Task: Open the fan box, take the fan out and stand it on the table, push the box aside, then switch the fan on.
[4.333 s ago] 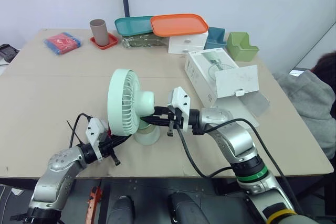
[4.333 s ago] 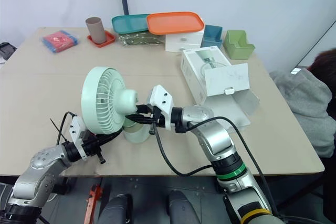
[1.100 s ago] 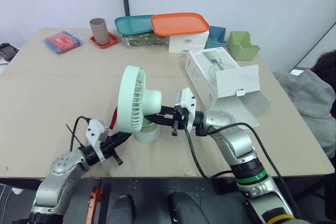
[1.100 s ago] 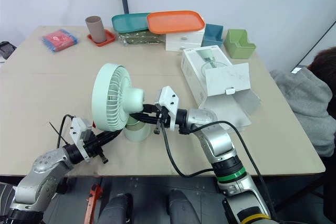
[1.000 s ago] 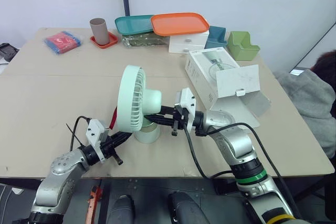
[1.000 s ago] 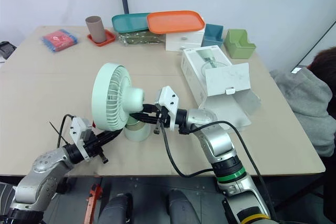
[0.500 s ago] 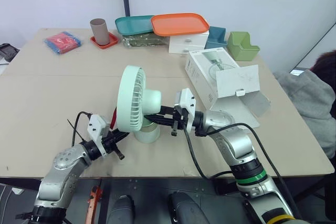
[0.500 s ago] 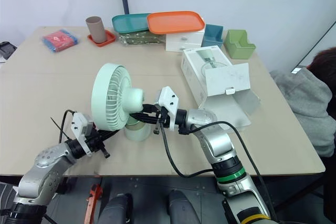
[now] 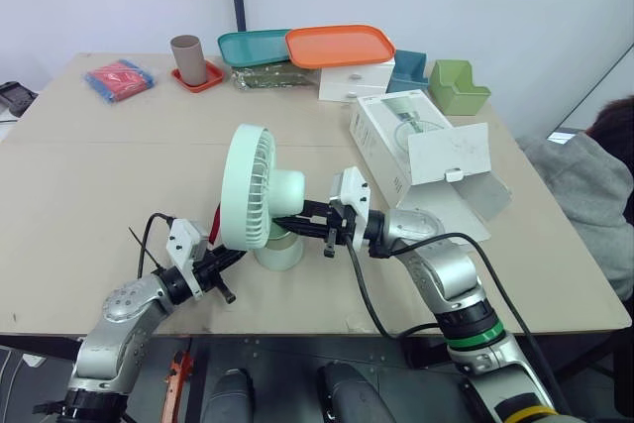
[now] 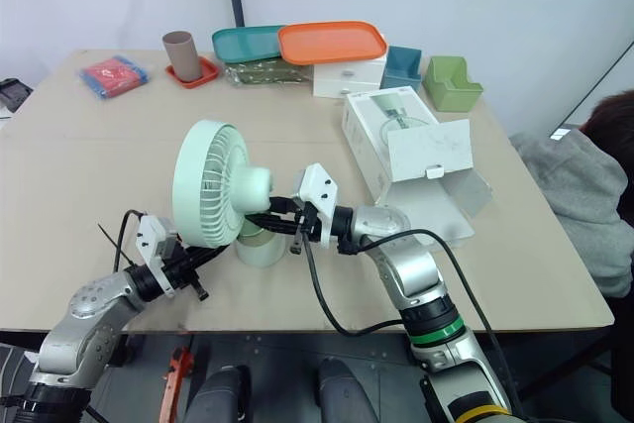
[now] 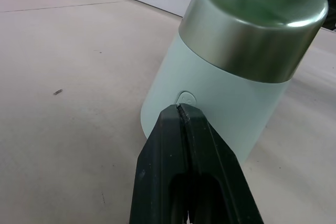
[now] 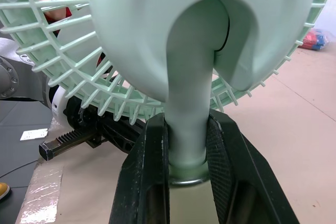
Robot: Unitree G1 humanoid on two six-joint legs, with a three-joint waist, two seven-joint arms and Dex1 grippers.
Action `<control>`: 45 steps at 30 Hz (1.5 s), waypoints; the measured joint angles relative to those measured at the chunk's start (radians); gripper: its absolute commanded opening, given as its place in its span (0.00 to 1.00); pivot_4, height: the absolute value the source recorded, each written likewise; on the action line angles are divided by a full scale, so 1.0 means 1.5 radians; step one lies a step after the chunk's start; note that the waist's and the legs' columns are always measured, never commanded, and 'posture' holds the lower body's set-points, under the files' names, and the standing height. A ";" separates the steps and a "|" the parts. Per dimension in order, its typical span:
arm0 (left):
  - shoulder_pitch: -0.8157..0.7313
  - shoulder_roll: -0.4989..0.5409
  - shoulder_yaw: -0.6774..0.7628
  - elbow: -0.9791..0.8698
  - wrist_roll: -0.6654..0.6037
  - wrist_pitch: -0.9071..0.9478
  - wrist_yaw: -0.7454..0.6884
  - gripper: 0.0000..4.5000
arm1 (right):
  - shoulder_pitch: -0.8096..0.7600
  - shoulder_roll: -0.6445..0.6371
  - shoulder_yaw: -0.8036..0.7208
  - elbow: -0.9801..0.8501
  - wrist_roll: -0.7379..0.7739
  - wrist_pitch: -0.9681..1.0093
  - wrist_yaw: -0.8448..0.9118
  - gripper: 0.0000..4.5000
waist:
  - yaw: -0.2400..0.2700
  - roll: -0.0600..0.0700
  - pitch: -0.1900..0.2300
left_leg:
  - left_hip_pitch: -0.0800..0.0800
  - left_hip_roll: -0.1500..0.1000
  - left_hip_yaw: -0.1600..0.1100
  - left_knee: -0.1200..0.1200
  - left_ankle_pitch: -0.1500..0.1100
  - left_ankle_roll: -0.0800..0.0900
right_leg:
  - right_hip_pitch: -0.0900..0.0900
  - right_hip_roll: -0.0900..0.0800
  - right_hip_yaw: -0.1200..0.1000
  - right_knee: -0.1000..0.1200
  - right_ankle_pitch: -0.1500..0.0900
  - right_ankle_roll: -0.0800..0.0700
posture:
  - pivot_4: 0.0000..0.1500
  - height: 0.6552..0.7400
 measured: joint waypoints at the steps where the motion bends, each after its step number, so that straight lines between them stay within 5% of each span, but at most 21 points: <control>1: 0.000 -0.001 0.000 0.000 0.000 0.000 0.000 0.01 | 0.000 0.000 0.000 0.000 0.000 0.000 0.000 0.09 | 0.000 0.000 0.000 | 0.000 0.000 0.000 0.000 0.000 0.000 | 0.000 0.000 0.000 0.000 0.000 0.000 | 1.00 1.00; 45: -0.018 -0.009 -0.003 0.000 0.002 0.020 -0.008 0.01 | 0.004 -0.001 0.008 -0.008 -0.005 0.002 -0.005 0.09 | 0.000 0.000 0.000 | 0.003 0.000 0.000 0.000 0.000 0.000 | 0.004 0.000 0.000 0.000 0.000 0.000 | 1.00 1.00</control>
